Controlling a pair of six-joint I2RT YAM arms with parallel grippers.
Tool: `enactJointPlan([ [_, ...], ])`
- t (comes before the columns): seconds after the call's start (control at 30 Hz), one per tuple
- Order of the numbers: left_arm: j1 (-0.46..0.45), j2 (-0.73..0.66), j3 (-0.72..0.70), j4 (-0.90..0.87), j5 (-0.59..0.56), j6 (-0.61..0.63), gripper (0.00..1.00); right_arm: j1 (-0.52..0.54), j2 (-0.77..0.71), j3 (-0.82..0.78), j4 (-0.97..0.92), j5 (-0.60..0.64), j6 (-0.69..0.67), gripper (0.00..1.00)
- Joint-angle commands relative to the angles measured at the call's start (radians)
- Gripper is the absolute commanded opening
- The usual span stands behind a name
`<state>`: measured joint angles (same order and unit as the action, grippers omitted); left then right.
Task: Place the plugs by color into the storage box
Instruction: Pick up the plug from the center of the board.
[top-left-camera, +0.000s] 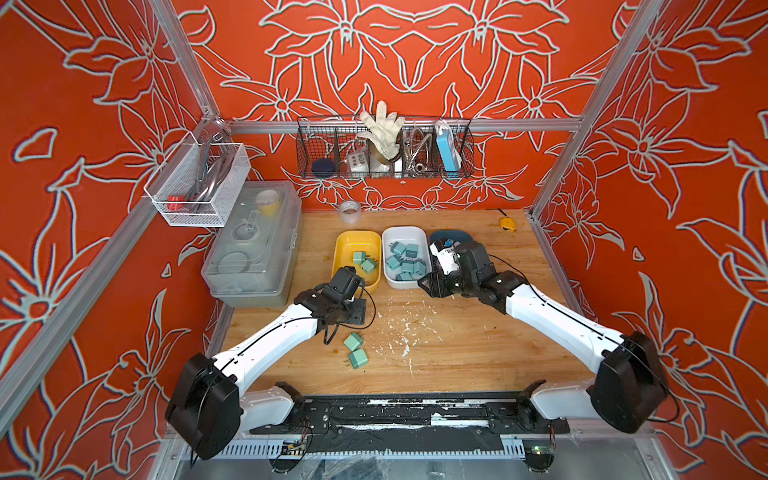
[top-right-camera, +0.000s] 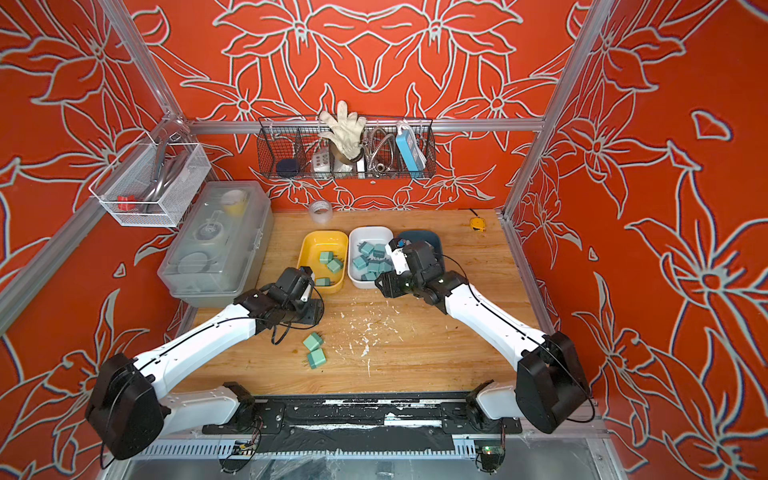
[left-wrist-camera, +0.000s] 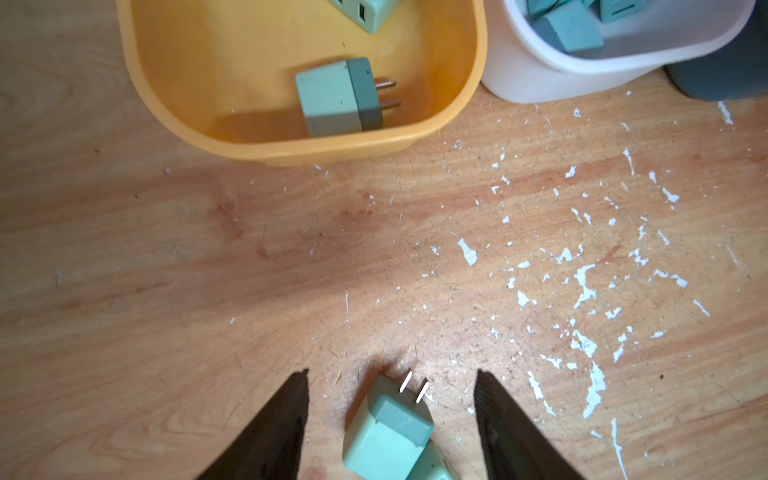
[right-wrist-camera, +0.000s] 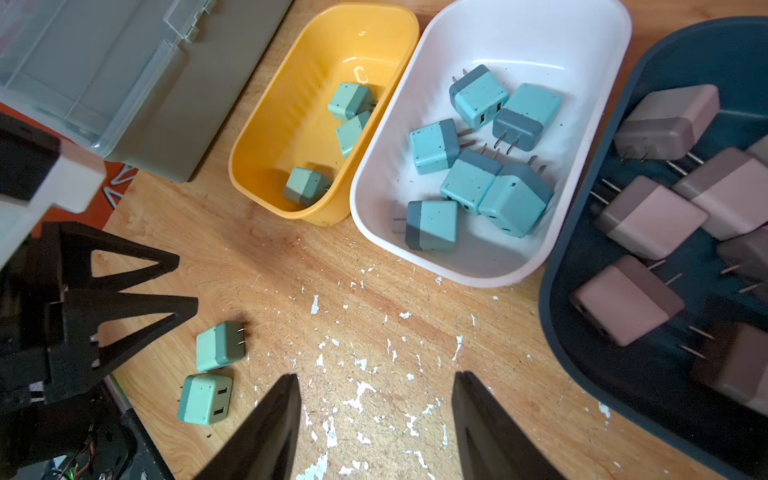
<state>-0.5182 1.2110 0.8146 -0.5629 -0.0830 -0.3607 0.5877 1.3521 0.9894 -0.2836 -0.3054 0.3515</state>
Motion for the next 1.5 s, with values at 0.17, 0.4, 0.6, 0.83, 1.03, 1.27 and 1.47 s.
enactJointPlan([
  [0.17,-0.006,-0.061,-0.094,0.060,0.011,-0.075,0.64,0.008,-0.014,-0.061,-0.046,0.043,-0.009,0.63],
  [0.4,-0.005,-0.134,-0.155,0.057,0.014,-0.115,0.65,0.014,-0.073,-0.093,-0.062,0.074,-0.018,0.63],
  [0.6,-0.005,-0.172,-0.191,0.045,0.010,-0.137,0.65,0.014,-0.081,-0.117,-0.054,0.090,-0.026,0.63],
  [0.83,-0.006,-0.145,-0.223,0.024,0.045,-0.150,0.65,0.014,-0.042,-0.108,-0.028,0.044,-0.010,0.63],
  [1.03,-0.005,-0.140,-0.275,0.052,0.104,-0.145,0.66,0.018,-0.010,-0.095,-0.021,0.029,-0.005,0.63],
  [1.27,-0.007,-0.097,-0.305,0.127,0.154,-0.138,0.66,0.020,-0.009,-0.085,-0.023,0.026,-0.002,0.63],
  [1.47,-0.008,-0.020,-0.306,0.156,0.158,-0.131,0.65,0.022,0.007,-0.072,-0.039,0.015,-0.005,0.63],
])
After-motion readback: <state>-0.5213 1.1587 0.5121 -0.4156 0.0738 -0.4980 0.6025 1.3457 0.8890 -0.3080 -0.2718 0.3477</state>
